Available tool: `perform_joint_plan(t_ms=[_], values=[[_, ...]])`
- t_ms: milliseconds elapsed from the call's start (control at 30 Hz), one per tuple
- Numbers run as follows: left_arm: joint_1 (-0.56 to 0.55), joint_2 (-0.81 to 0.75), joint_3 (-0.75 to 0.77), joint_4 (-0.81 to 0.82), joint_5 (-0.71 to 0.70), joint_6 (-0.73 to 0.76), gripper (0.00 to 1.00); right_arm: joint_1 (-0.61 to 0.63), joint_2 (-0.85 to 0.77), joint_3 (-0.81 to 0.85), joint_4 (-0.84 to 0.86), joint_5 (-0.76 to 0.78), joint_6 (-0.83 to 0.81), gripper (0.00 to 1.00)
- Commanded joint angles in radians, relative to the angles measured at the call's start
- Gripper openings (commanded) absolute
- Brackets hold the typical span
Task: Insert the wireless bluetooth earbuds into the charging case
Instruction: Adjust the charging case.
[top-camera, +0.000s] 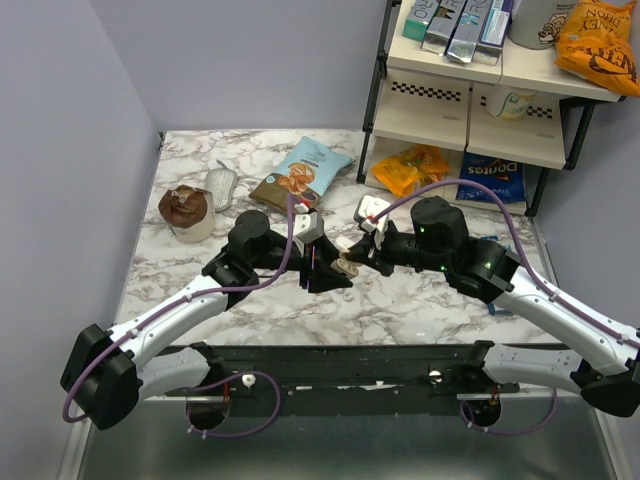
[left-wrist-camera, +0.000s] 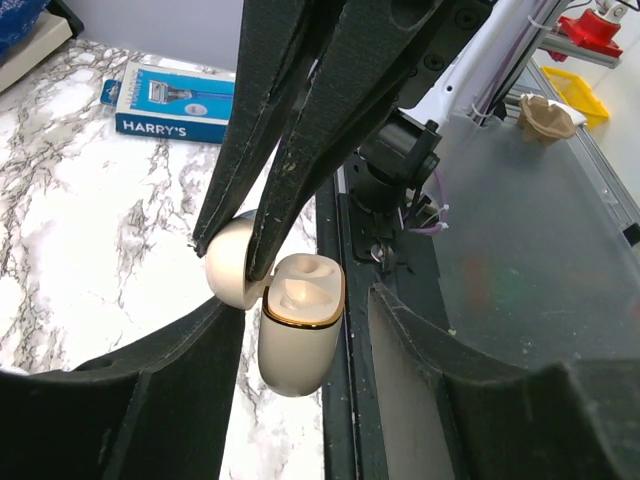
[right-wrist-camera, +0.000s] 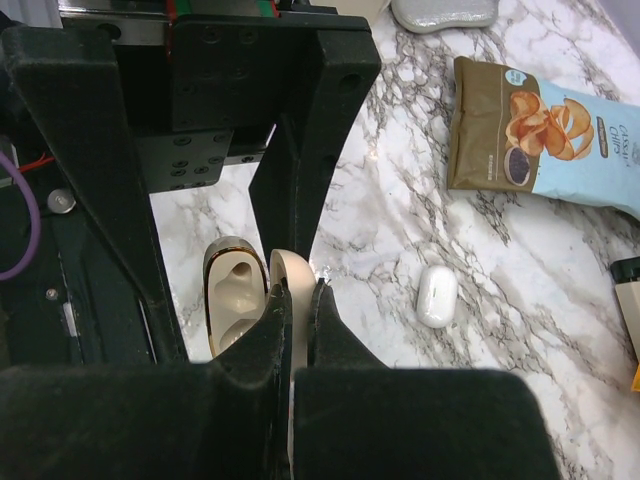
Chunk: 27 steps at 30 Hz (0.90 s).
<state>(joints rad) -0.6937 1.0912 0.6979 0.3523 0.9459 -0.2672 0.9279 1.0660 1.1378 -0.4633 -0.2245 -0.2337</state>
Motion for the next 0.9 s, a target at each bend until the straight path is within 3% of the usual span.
perform_joint_plan(t_ms=[0,333,433,467,500,600,700,733,800,833,867], values=[[0.002,-0.005,-0.005,0.031,-0.01,0.008,0.56,0.005,-0.005,0.017,0.017,0.014,0.005,0.01],[0.002,-0.001,-0.009,0.04,-0.001,0.01,0.35,0.006,-0.005,0.019,0.015,0.011,0.005,0.01],[0.002,0.004,-0.011,0.042,-0.001,0.01,0.18,0.006,-0.008,0.022,0.015,0.014,0.008,0.01],[0.002,0.006,-0.008,0.037,-0.002,0.006,0.06,0.005,-0.009,0.022,0.014,0.016,0.011,0.01],[0.002,0.01,-0.005,0.031,-0.004,0.006,0.01,0.005,-0.011,0.023,0.014,0.014,0.011,0.01],[0.002,0.01,-0.011,0.045,-0.012,-0.003,0.0,0.005,-0.011,0.025,0.014,0.022,0.016,0.02],[0.002,-0.001,-0.02,0.053,-0.027,-0.007,0.0,0.006,-0.012,0.028,0.012,0.033,0.025,0.13],[0.002,-0.007,-0.021,0.054,-0.03,-0.007,0.0,0.005,-0.012,0.03,0.012,0.036,0.028,0.29],[0.002,-0.013,-0.026,0.053,-0.038,-0.006,0.0,0.005,-0.017,0.034,0.012,0.056,0.042,0.45],[0.002,-0.019,-0.028,0.053,-0.044,-0.006,0.0,0.005,-0.021,0.036,0.023,0.068,0.051,0.58],[0.0,-0.022,-0.031,0.053,-0.048,-0.003,0.0,0.005,-0.024,0.037,0.029,0.1,0.072,0.62]])
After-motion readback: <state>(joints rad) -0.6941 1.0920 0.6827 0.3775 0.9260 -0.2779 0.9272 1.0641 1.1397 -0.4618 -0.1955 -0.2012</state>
